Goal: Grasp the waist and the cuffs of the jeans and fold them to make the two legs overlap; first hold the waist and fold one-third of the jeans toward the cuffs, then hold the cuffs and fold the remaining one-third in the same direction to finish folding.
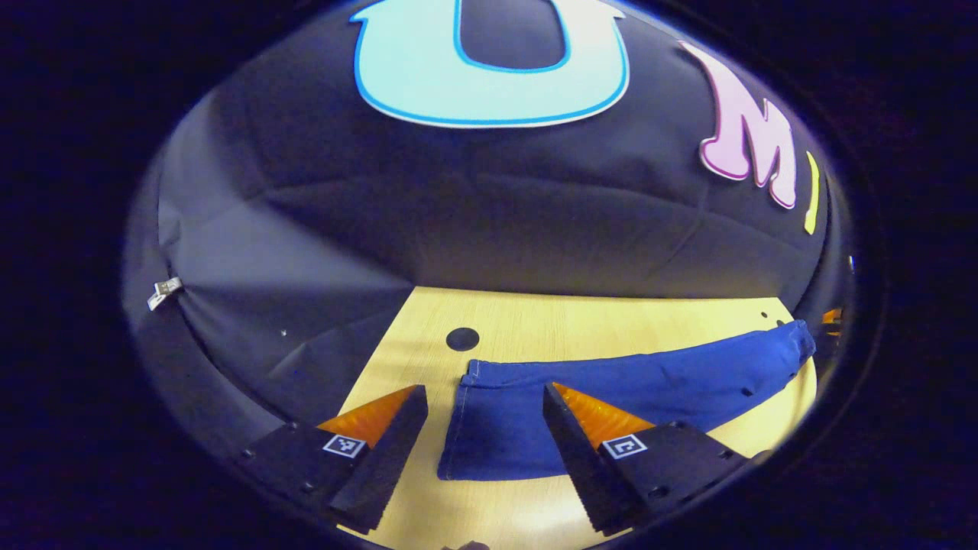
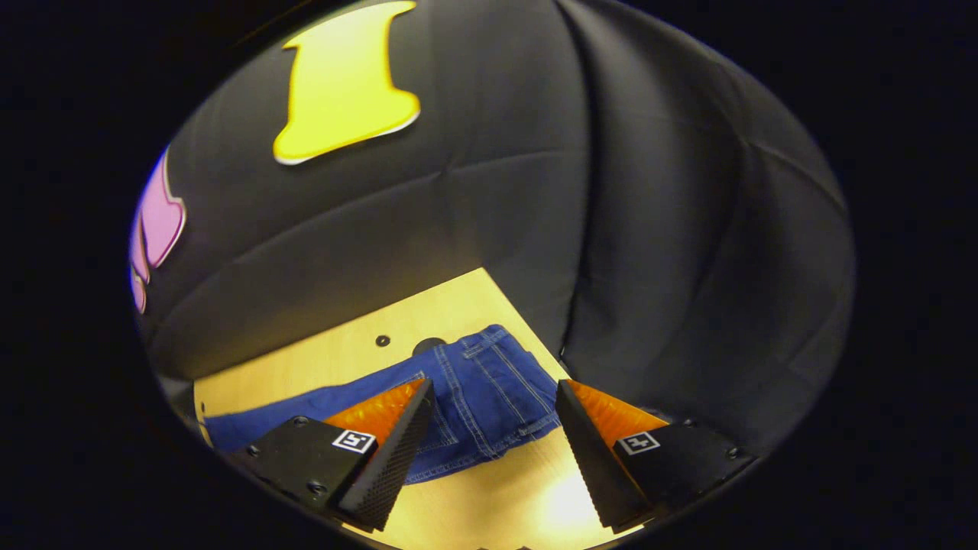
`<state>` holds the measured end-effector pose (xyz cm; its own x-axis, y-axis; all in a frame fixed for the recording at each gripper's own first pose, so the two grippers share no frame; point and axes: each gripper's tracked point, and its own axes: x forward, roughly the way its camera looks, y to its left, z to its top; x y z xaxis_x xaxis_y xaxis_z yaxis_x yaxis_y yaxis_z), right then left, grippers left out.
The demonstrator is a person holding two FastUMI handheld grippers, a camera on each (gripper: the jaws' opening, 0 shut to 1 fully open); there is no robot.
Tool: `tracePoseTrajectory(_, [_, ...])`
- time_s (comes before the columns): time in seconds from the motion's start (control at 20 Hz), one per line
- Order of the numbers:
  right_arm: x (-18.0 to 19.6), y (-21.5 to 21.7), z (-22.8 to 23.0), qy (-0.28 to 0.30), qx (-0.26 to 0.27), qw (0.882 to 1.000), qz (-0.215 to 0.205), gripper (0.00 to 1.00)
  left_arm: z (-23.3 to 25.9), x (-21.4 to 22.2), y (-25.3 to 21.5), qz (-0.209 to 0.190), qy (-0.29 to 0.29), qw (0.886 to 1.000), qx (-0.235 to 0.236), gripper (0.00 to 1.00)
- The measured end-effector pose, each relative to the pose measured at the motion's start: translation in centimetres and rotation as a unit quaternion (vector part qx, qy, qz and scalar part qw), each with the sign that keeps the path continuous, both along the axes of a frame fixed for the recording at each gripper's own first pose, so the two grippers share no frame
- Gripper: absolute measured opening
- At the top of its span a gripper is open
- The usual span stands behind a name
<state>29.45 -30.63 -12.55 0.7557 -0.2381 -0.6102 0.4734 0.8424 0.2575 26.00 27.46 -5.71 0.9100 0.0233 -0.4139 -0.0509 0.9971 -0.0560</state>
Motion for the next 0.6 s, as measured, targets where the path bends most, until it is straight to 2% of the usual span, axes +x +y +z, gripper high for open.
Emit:
tracePoseTrajectory(0.1, [-1.1, -1.1, -1.9, 0.009, 0.016, 0.999, -0.038, 0.99, 1.9, -2.6, -2.8, 0.002, -0.021, 1.0, -0.009, 0.96])
tracePoseTrajectory(0.2, [-1.0, -2.4, -3.5, 0.009, 0.016, 0.998, -0.065, 0.99, 2.1, -4.8, -6.3, 0.024, -0.021, 0.999, -0.042, 0.96])
tracePoseTrajectory(0.25, [-0.9, -2.3, -4.3, 0.007, 0.032, 0.996, -0.077, 0.99, 2.0, -5.5, -7.7, 0.023, -0.025, 0.997, -0.066, 0.96])
tracePoseTrajectory(0.3, [-0.7, -2.1, -5.0, 0.004, 0.054, 0.994, -0.091, 0.99, 2.2, -6.3, -9.2, 0.013, -0.026, 0.996, -0.08, 0.96])
tracePoseTrajectory(0.4, [-0.6, -2.1, -6.5, 0.01, 0.096, 0.989, -0.116, 0.99, 2.5, -7.9, -11.8, -0.004, -0.014, 0.998, -0.067, 0.96])
tracePoseTrajectory(0.5, [-0.9, -3.3, -8.2, 0.025, 0.087, 0.986, -0.139, 0.99, 2.7, -8.4, -15.1, -0.024, -0.009, 0.998, -0.058, 0.97])
tracePoseTrajectory(0.6, [-0.6, -3.4, -8.4, 0.016, 0.092, 0.984, -0.155, 0.99, 3.3, -8.6, -17.7, -0.038, -0.008, 0.996, -0.08, 0.96])
